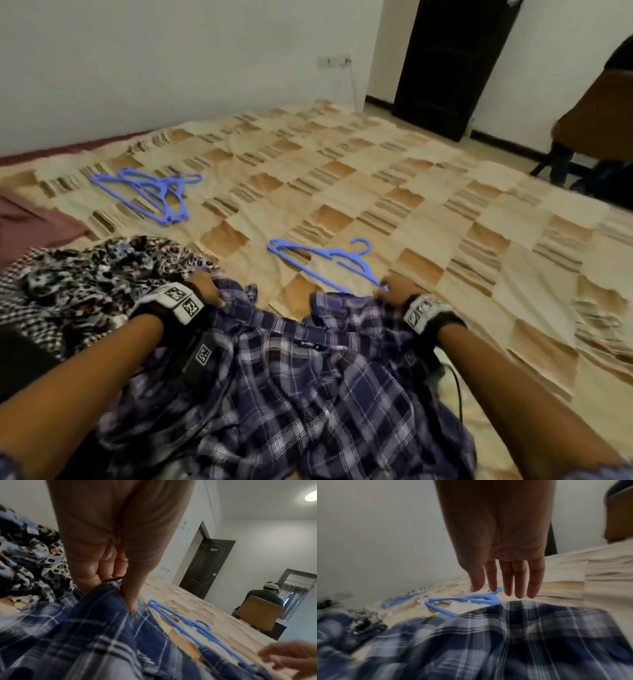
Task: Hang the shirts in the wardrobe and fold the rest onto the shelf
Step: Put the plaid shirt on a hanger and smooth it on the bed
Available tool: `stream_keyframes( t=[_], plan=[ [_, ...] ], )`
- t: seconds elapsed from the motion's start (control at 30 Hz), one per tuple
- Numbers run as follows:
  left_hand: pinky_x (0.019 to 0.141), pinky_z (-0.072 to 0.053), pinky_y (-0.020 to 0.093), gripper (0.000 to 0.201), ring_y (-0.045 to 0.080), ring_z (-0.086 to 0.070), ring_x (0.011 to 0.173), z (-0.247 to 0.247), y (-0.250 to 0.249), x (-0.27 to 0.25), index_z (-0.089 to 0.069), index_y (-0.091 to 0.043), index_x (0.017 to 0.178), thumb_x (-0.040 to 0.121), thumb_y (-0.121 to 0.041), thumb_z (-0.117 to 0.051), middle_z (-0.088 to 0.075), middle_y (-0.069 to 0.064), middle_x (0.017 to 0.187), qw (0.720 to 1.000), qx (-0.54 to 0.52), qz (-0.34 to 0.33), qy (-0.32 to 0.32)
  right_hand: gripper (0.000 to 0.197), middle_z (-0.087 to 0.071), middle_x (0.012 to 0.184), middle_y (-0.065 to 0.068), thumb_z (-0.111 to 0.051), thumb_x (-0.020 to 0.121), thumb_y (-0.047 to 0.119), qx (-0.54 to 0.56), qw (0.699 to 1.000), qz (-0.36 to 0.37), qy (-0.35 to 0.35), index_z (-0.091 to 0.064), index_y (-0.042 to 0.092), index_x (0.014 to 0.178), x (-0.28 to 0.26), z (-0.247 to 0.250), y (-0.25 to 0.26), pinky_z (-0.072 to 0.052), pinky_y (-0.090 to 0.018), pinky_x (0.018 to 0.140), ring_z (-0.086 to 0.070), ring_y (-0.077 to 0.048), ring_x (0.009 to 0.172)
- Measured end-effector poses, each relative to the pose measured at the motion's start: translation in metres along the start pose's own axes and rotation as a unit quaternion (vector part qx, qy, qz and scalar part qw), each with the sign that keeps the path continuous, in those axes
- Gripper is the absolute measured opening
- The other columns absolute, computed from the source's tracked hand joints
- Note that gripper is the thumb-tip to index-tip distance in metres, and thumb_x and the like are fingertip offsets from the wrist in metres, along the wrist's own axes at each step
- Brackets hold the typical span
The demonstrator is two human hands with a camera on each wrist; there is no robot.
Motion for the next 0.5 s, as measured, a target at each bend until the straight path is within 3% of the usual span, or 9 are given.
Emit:
stream_keyframes(
  t=[0.07, 0.13, 0.2, 0.27, 0.3, 0.37, 0.43, 0.5],
  plan=[
    [0.094, -0.044, 0.038, 0.040, 0.033, -0.057, 0.111, -0.008, 0.004, 0.015, -0.062, 0.012, 0.109, 0.075, -0.007, -0.076, -0.061, 0.020, 0.120, 0.999, 0.006, 0.015, 0.032, 0.048, -0.054, 0.129, -0.020, -0.053, 0.095, 0.032, -0.026, 0.999, -0.016, 0.015, -0.049, -0.002, 0.128, 0.039, -0.003, 0.005, -0.042, -0.031, 0.089, -0.054, -0.032, 0.115],
    [0.086, -0.045, 0.037, 0.034, 0.032, -0.057, 0.107, -0.013, 0.009, 0.025, -0.064, 0.008, 0.103, 0.074, -0.005, -0.076, -0.062, 0.017, 0.108, 0.997, 0.024, 0.029, 0.060, 0.048, -0.053, 0.130, -0.020, -0.054, 0.094, 0.030, -0.051, 0.998, -0.023, 0.035, -0.045, -0.001, 0.130, 0.069, -0.010, 0.010, -0.042, -0.032, 0.089, -0.054, -0.032, 0.114],
    [0.071, -0.042, 0.033, 0.019, 0.028, -0.056, 0.083, -0.014, 0.020, 0.033, -0.062, -0.002, 0.071, 0.073, -0.012, -0.078, -0.059, 0.013, 0.083, 0.995, 0.033, 0.053, 0.080, 0.042, -0.055, 0.128, -0.019, -0.055, 0.094, 0.020, -0.081, 0.995, -0.034, 0.037, -0.047, -0.001, 0.129, 0.082, -0.019, 0.016, -0.043, -0.033, 0.087, -0.056, -0.032, 0.112],
    [0.068, -0.036, 0.029, 0.037, 0.022, -0.048, 0.065, -0.018, 0.036, 0.036, -0.051, -0.008, 0.056, 0.076, -0.026, -0.076, -0.052, 0.009, 0.064, 0.992, 0.032, 0.083, 0.087, 0.035, -0.058, 0.123, -0.021, -0.053, 0.093, 0.012, -0.107, 0.993, -0.028, 0.042, -0.051, -0.004, 0.124, 0.084, -0.031, 0.020, -0.044, -0.035, 0.084, -0.059, -0.031, 0.104],
    [0.069, -0.036, 0.029, 0.038, 0.021, -0.050, 0.066, -0.020, 0.038, 0.035, -0.053, -0.008, 0.059, 0.079, -0.034, -0.073, -0.054, 0.010, 0.066, 0.992, 0.049, 0.075, 0.087, 0.032, -0.061, 0.117, -0.021, -0.053, 0.091, 0.010, -0.113, 0.993, -0.013, 0.041, -0.053, -0.004, 0.120, 0.084, -0.036, 0.021, -0.046, -0.036, 0.080, -0.060, -0.031, 0.098],
    [0.078, -0.042, 0.033, 0.041, 0.027, -0.060, 0.088, -0.025, 0.043, 0.038, -0.068, -0.003, 0.085, 0.084, -0.044, -0.064, -0.064, 0.014, 0.091, 0.993, 0.053, 0.057, 0.088, 0.020, -0.062, 0.105, -0.022, -0.050, 0.090, 0.008, -0.096, 0.995, -0.003, 0.013, -0.057, -0.002, 0.107, 0.079, -0.030, 0.022, -0.047, -0.038, 0.077, -0.061, -0.033, 0.098],
    [0.084, -0.043, 0.034, 0.044, 0.032, -0.058, 0.109, -0.023, 0.040, 0.032, -0.065, 0.000, 0.105, 0.088, -0.040, -0.061, -0.062, 0.019, 0.106, 0.997, 0.015, 0.044, 0.066, 0.016, -0.058, 0.109, -0.028, -0.050, 0.091, 0.004, -0.032, 0.998, -0.022, -0.044, -0.053, -0.006, 0.104, 0.067, -0.002, 0.023, -0.042, -0.039, 0.078, -0.057, -0.038, 0.106],
    [0.086, -0.041, 0.032, 0.038, 0.034, -0.054, 0.115, -0.014, 0.024, 0.012, -0.060, 0.004, 0.113, 0.092, -0.028, -0.057, -0.058, 0.023, 0.113, 0.999, -0.037, 0.008, 0.031, 0.028, -0.056, 0.112, -0.032, -0.051, 0.088, -0.001, 0.024, 0.990, -0.009, -0.137, -0.046, -0.008, 0.115, 0.045, 0.042, 0.030, -0.040, -0.042, 0.078, -0.055, -0.045, 0.104]
  ],
)
Point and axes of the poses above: each hand's wrist, its own x-axis towards the middle knuckle, its own z-axis out of the back of the hand, y = z × x, the point moved 4 cm from there along x, towards the middle knuckle
